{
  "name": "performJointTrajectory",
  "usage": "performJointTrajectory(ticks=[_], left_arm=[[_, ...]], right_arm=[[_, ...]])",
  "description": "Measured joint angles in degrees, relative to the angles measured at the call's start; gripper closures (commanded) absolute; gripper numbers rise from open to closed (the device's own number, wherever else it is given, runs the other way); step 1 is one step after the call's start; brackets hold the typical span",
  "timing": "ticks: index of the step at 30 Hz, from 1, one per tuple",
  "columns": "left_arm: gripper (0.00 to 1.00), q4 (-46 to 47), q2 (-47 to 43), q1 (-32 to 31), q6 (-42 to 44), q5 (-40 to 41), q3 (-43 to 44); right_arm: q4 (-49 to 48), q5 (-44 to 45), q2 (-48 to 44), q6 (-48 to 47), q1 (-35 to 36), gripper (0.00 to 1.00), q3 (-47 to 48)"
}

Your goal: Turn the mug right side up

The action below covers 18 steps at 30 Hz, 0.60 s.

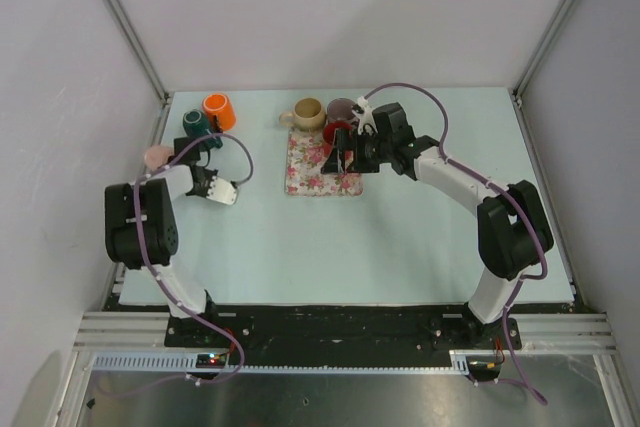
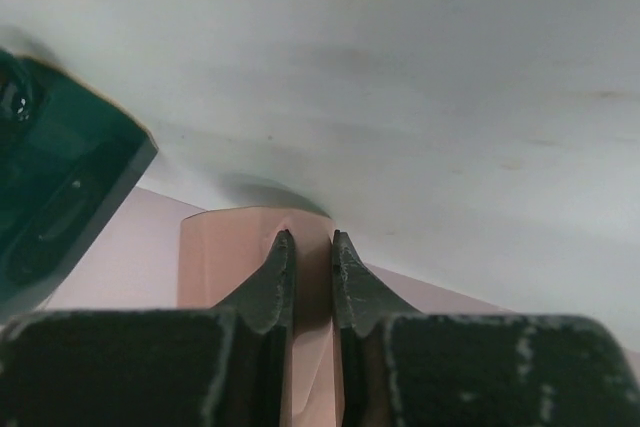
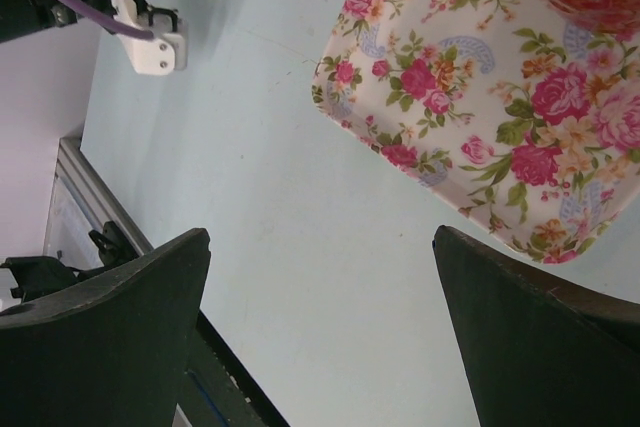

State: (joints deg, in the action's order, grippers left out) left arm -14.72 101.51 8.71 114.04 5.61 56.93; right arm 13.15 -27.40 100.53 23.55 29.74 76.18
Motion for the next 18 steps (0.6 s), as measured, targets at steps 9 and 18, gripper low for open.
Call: performJointTrajectory(ticks=[9,18], left_arm=[[0.85,-0.59,-2.54,-4.81,0.09,10.12,-6.25],[0.61,-2.75,-3.04,-7.98,0.04,15.43,-8.70]], right_arm=[[-1.16,-0.66,-0.61,0.35,-0.04,0.01,-1.38],[-1.75,-1.01,-2.73,0.44,-0.09,0.01,-4.61]])
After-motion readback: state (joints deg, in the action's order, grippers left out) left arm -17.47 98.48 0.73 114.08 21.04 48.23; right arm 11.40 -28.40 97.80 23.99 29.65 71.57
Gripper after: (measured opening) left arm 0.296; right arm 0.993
